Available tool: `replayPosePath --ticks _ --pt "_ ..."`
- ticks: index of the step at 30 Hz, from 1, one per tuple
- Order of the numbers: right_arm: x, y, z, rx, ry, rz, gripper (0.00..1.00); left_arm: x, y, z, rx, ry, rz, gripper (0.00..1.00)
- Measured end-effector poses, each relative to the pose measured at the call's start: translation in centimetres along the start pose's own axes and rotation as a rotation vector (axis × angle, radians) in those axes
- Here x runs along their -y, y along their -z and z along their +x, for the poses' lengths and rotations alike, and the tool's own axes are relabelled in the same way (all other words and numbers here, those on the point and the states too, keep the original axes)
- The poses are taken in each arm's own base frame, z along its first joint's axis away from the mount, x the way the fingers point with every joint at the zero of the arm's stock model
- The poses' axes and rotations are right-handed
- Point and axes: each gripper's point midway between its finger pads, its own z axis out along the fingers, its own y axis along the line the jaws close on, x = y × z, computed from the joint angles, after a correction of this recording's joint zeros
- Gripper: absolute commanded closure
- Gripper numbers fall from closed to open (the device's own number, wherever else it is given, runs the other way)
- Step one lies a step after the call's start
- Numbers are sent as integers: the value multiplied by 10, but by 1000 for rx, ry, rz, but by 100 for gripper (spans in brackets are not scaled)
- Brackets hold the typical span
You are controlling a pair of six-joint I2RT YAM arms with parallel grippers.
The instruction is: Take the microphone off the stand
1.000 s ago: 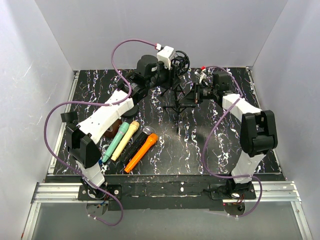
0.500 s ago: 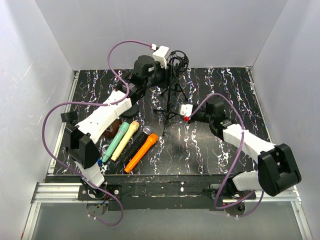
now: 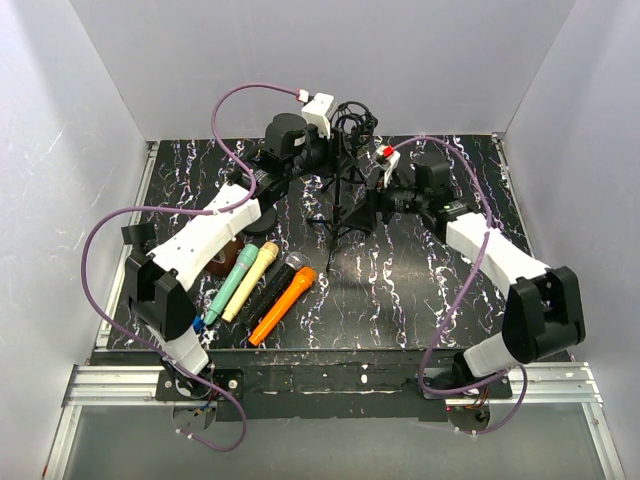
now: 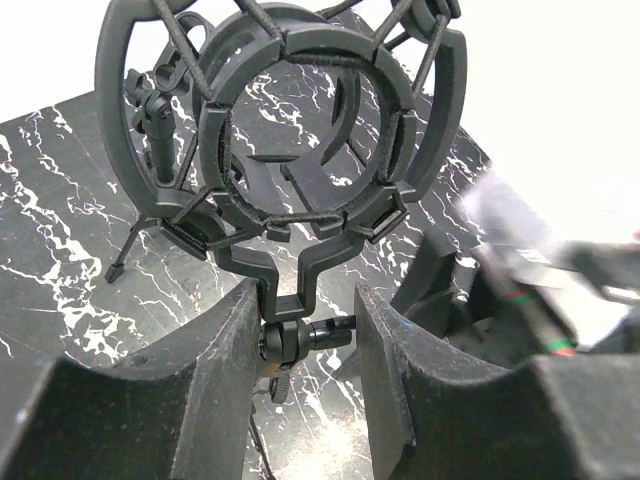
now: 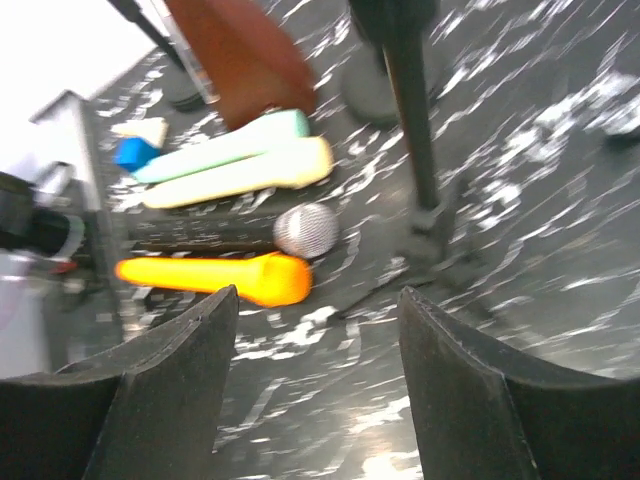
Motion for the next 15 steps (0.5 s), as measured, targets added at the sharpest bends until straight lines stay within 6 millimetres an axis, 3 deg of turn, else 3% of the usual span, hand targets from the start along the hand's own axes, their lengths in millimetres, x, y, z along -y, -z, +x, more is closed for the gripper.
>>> replayPosePath --ticks 3,6,15 --pt "-9 -10 26 -57 -271 -56 26 -1 1 -1 3 1 -8 100" --pt "-9 -18 39 -94 -433 -68 29 -2 4 -1 3 4 -14 100" --pt "16 -34 42 -109 -646 -26 34 -2 14 1 -8 1 -25 100"
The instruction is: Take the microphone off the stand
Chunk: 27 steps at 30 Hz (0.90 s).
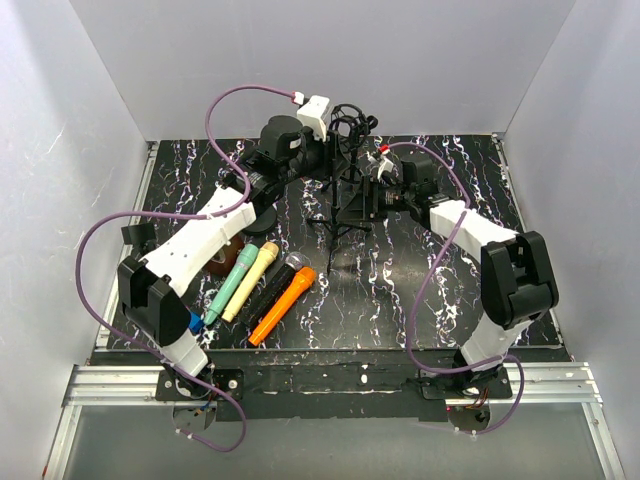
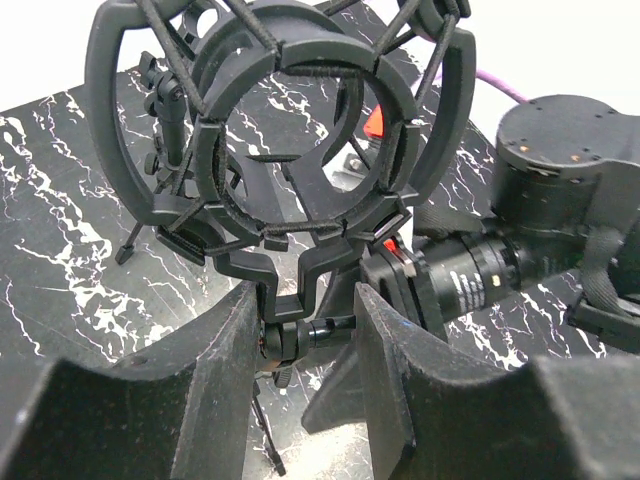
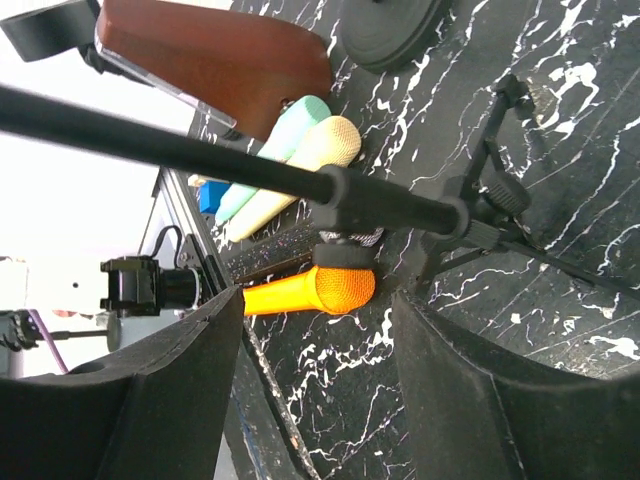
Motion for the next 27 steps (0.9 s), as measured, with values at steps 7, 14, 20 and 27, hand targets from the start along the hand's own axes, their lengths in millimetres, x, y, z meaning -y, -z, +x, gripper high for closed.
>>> replayPosePath --ticks 7,14,20,27 --pt "18 -7 -5 -2 -55 17 44 2 1 2 -9 -2 12 100" --pt "19 -10 -5 -11 -59 -7 55 3 1 3 -12 -1 19 100" --pt "17 -13 -10 -12 -45 -30 63 2 1 3 -13 0 21 100" --pt "14 -13 -11 -16 -32 -48 86 0 2 2 -11 9 17 100"
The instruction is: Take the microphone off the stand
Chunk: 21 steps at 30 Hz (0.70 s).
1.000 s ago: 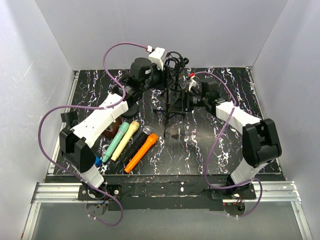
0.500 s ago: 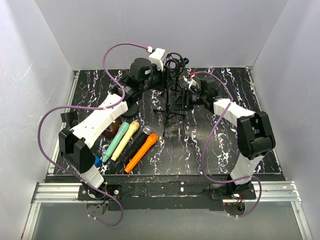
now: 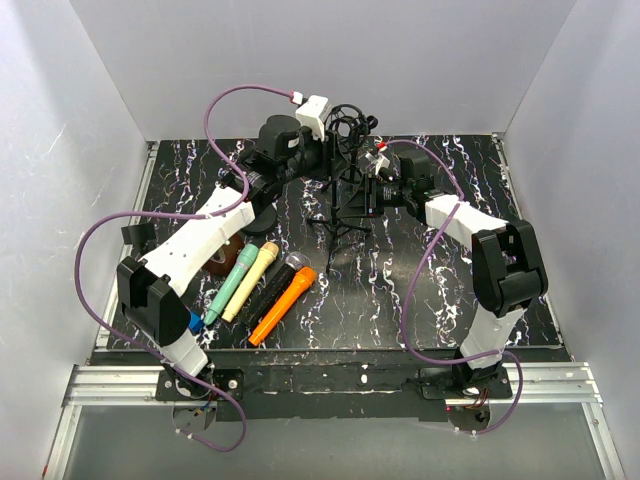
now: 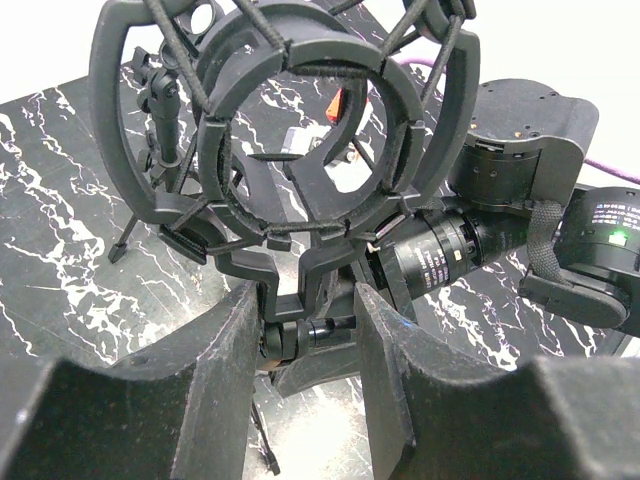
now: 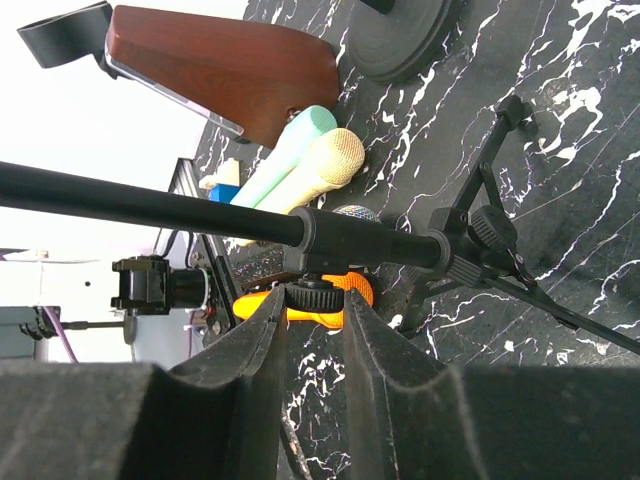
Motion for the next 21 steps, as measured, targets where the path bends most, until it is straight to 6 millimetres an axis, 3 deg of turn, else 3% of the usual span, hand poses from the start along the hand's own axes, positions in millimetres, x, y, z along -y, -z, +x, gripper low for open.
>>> replayPosePath --ticks 2,6,10,15,21 --pt "0 0 0 0 7 -1 98 0 0 0 0 5 0 100" --pt "2 0 -3 7 57 10 99 -3 0 -1 2 37 -6 100" --pt "3 -1 -13 37 224 64 99 -12 1 -5 11 104 -23 100" --pt "-1 -3 -25 69 626 169 99 -29 4 -13 33 191 -43 100" --pt "-2 -3 -34 73 1257 241 99 -40 5 -17 56 256 -45 100"
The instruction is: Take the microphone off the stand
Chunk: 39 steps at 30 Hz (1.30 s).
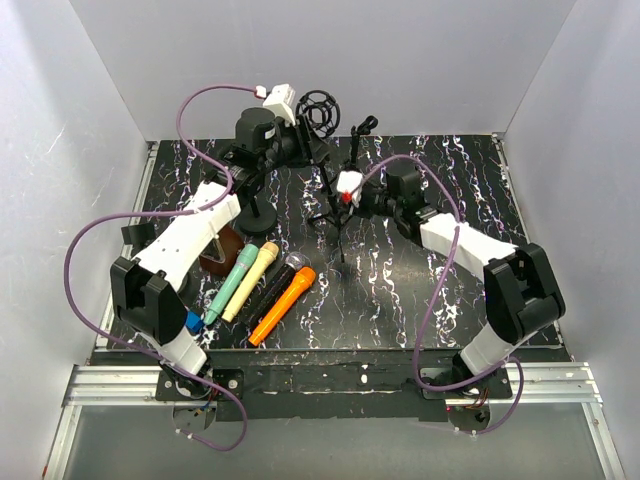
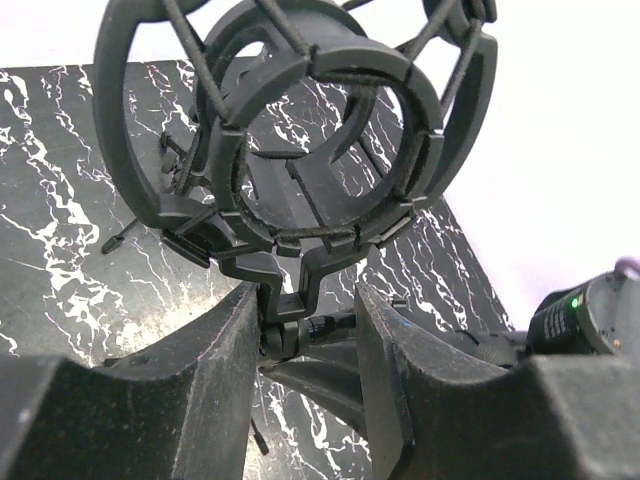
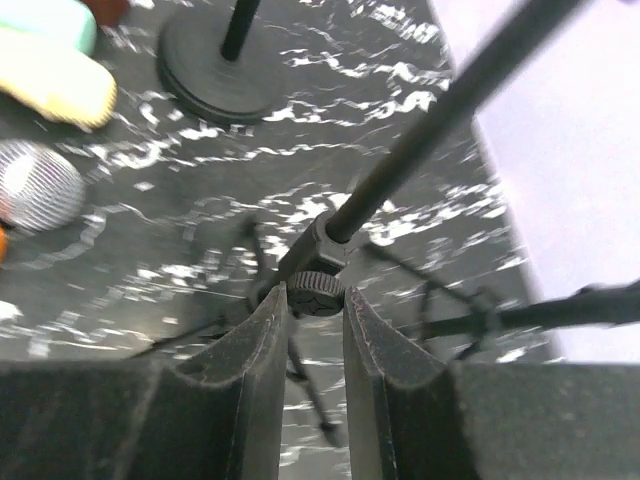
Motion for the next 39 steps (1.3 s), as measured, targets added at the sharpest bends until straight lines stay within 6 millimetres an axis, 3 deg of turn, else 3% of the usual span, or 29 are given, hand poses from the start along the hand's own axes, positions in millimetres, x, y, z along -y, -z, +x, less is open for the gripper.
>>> replayPosePath --ticks 4,5,7,10,13,16,21,24,26,30,34,39 --pt "3 -4 -3 55 480 32 99 -4 4 0 12 27 -2 100" --pt "2 -5 -4 76 599 50 95 -5 5 0 14 30 -2 100" --pt "-5 -6 -6 116 788 85 71 -7 6 2 12 40 -4 100" --pt "-19 -2 -5 153 955 122 59 -6 9 4 -1 44 15 100" --pt "-31 12 -2 131 961 107 24 -3 11 8 -19 44 34 100" --pt "-36 37 -13 95 795 68 17 -10 12 4 -12 58 23 100" --pt "-15 67 -65 69 262 85 28 -14 16 3 -4 80 20 100" --pt "-13 71 -76 52 -64 47 30 -14 17 3 -4 84 19 100" --pt "-21 65 -71 26 -291 -8 31 -14 17 3 -3 88 20 100" --pt "-49 48 -38 -86 -669 -96 37 -14 16 2 -1 91 21 100" --pt "-61 35 -12 -188 -872 -113 39 -14 16 2 0 90 21 100" --pt "-48 22 -11 -208 -970 -78 44 -14 16 2 0 91 20 100"
